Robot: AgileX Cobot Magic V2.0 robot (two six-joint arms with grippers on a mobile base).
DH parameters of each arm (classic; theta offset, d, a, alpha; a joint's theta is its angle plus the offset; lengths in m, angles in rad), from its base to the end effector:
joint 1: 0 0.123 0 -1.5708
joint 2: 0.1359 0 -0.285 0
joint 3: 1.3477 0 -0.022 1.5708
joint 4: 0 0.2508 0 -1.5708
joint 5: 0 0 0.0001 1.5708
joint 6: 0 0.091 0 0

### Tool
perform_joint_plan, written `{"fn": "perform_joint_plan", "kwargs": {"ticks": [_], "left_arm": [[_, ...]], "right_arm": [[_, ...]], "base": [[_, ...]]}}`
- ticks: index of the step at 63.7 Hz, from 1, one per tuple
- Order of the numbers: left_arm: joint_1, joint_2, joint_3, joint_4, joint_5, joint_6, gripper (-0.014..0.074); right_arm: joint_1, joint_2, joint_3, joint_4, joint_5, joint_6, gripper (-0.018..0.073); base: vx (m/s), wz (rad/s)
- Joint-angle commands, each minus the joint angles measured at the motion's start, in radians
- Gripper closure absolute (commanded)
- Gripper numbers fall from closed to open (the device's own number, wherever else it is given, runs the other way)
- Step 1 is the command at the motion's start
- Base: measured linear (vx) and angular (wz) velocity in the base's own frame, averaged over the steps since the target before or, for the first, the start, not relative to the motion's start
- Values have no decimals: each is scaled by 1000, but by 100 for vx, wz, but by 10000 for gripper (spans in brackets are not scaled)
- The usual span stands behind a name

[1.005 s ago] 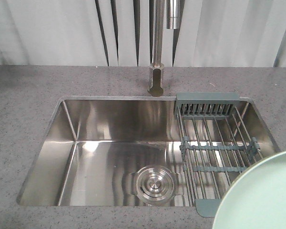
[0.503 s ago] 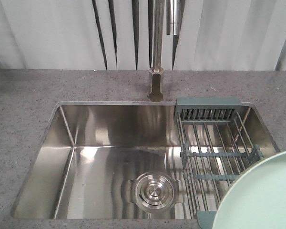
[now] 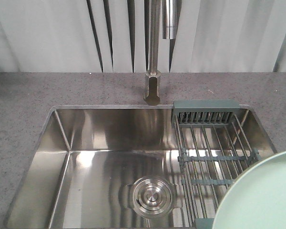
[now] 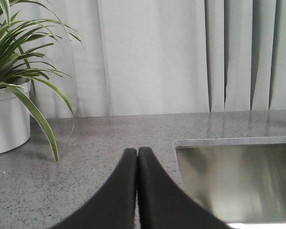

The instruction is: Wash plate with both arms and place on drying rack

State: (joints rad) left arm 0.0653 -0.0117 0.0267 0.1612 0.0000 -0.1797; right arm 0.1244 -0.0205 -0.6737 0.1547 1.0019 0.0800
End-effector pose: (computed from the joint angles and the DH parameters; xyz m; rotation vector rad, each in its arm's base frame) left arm 0.0564 0.0037 0.2048 -0.0628 1.4974 0.0377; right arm -0.0336 0.0077 0.3287 -0.0588 1.7945 0.3230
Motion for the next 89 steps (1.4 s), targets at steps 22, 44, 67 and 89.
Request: {"fn": "perform_joint_plan", "kwargs": {"ticks": [22,44,67,89], "left_arm": [[-7,-15,16,-10,-68,-3,602],[-7,-15,16,-10,-68,-3,602],[-7,-15,16,-83,-102,-189,602],[-7,-15,16,-272,-116,-509,602]], "right_arm": [[-3,4,-22,4,-84,-1,561],[-3,4,-22,4,-84,-1,561],[-3,4,-22,4,-84,-1,561],[-3,4,-22,4,-84,-1,561]], "base": [[1,-1],[0,0],[0,0],[0,0]]}}
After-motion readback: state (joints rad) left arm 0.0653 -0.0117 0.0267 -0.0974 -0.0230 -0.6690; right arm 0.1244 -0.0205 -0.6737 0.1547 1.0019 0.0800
